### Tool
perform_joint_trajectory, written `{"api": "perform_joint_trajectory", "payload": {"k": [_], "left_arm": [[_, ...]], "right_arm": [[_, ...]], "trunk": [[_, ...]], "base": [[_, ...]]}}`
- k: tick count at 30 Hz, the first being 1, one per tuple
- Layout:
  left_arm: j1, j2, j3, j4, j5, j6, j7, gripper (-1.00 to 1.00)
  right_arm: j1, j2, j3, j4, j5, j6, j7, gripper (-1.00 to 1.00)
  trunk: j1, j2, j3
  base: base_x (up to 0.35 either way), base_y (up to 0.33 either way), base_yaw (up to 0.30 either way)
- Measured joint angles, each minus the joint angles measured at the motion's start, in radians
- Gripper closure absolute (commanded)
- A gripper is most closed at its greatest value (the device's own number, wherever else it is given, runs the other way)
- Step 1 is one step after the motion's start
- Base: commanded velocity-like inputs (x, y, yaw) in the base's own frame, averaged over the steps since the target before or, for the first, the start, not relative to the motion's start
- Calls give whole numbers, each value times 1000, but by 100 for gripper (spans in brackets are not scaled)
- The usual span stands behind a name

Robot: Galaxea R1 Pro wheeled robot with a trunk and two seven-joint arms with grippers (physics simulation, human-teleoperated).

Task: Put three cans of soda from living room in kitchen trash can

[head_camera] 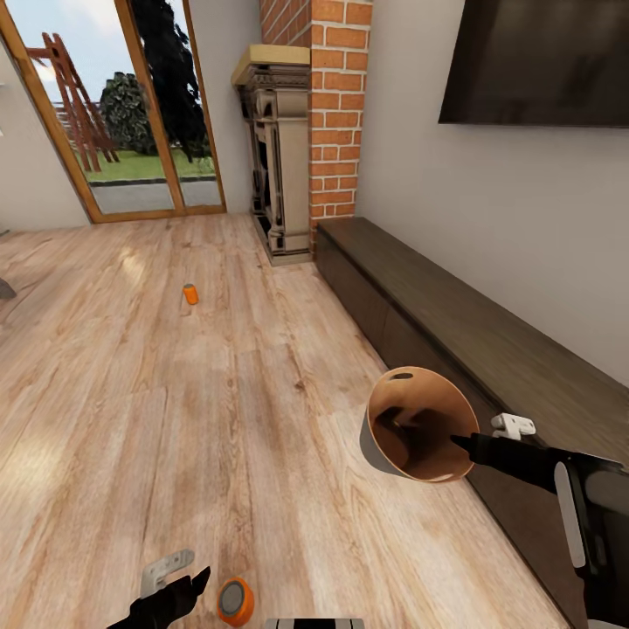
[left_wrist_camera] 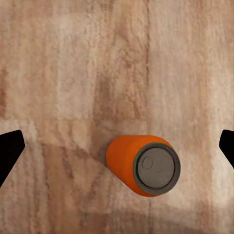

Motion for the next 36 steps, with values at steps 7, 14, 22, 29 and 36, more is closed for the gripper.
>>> {"api": "perform_joint_trajectory", "payload": {"k": [7,14,22,29,36], "left_arm": [[0,-1,0,0,0,-1,0,-100],[0,-1,0,-1,0,0,0,-100],[0,3,3,-5,0,-3,-4,-100],[0,3,3,-3,0,-4,-5,-100],[0,3,3,0,0,-4,-5,-100]], "right_arm": [[0,0,-2,0,1,0,1,100],[0,-1,-3,0,1,0,1,100],[0,0,-2,0,1,0,0,100],[0,0,-2,0,1,0,-1,100],[0,1,0,0,1,0,-1,100]], "trunk": [[0,0,-3],[0,0,-14],[0,0,-27],[0,0,-38],[0,0,-50]], "base": [[0,0,0],[0,0,0],[0,0,0],[0,0,0],[0,0,0]]}}
